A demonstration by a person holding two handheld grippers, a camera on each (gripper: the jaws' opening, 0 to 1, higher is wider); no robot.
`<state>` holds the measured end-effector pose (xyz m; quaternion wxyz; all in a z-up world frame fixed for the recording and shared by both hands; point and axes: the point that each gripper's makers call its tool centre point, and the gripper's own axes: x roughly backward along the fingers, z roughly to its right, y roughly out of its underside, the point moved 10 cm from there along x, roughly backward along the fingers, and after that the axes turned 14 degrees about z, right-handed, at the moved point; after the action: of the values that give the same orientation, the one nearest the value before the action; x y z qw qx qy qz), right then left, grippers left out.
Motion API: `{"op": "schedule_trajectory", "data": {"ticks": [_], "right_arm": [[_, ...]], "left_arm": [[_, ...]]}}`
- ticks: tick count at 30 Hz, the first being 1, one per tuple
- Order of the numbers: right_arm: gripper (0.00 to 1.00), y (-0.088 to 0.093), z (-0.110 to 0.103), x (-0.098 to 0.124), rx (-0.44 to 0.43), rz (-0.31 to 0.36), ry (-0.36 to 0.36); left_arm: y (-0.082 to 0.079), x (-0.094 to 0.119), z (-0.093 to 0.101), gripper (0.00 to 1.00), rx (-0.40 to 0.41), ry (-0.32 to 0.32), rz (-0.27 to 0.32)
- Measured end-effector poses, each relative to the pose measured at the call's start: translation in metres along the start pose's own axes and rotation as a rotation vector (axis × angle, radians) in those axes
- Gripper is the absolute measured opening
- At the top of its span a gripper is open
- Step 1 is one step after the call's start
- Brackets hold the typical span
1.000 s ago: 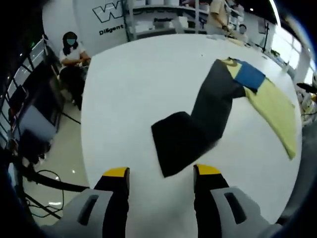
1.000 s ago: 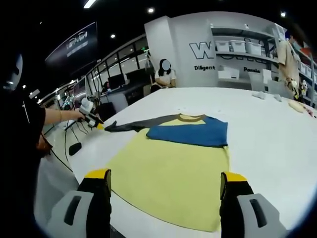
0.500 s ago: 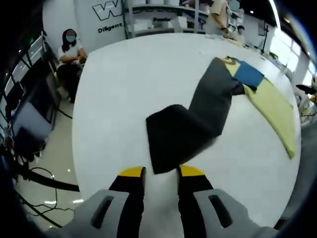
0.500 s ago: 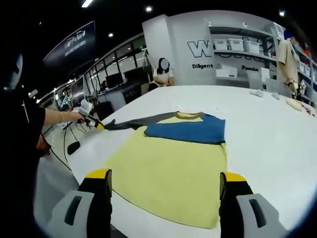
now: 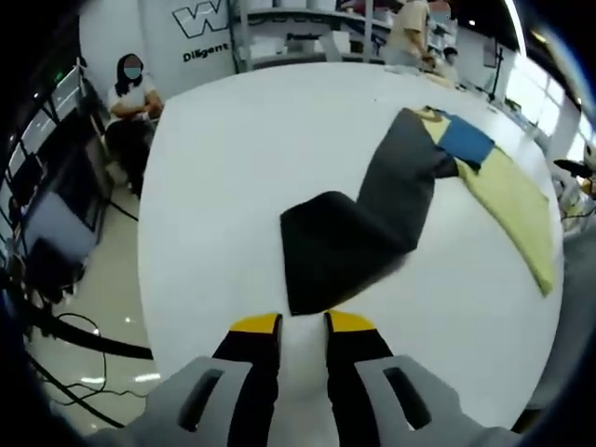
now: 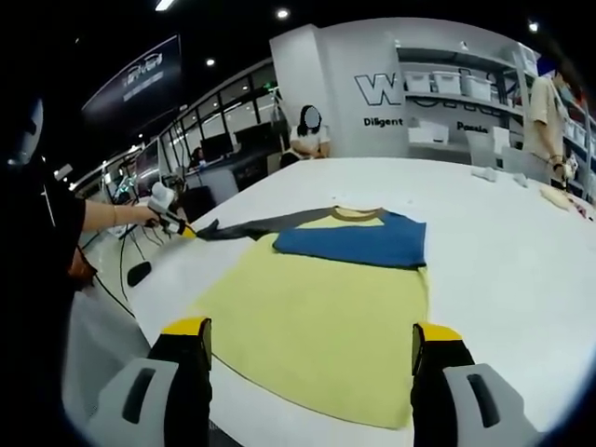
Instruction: Fold the garment on the visible template until the final outline fits inside the template.
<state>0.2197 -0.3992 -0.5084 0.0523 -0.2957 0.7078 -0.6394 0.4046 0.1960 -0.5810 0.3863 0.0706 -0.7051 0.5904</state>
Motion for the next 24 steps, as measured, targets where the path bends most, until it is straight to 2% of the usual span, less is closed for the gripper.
{"op": "schedule_trajectory", "data": {"ticks": [5, 15, 19, 21, 24], "right_arm": [[0.86, 0.001, 0.000, -0.001, 0.000, -0.006, -0.001], [0.85, 0.002, 0.003, 0.003, 0.002, -0.012, 0.015], [0.84, 0.003, 0.003, 0.004, 0.002, -0.016, 0.017], [0.84, 0.004, 0.002, 0.003, 0.002, -0.016, 0.017], [0.84, 0.004, 0.001, 0.003, 0.002, -0.017, 0.017]], "left_arm": [[-0.002, -0.004, -0.009, 0.14, 0.040, 0.001, 0.036], [-0.001, -0.013, -0.002, 0.08, 0.058, 0.008, 0.033], [0.001, -0.019, -0.009, 0.07, 0.064, 0.008, 0.036], [0.001, -0.017, -0.007, 0.06, 0.080, 0.004, 0.038], [0.001, -0.019, -0.013, 0.00, 0.086, -0.020, 0.043]]}}
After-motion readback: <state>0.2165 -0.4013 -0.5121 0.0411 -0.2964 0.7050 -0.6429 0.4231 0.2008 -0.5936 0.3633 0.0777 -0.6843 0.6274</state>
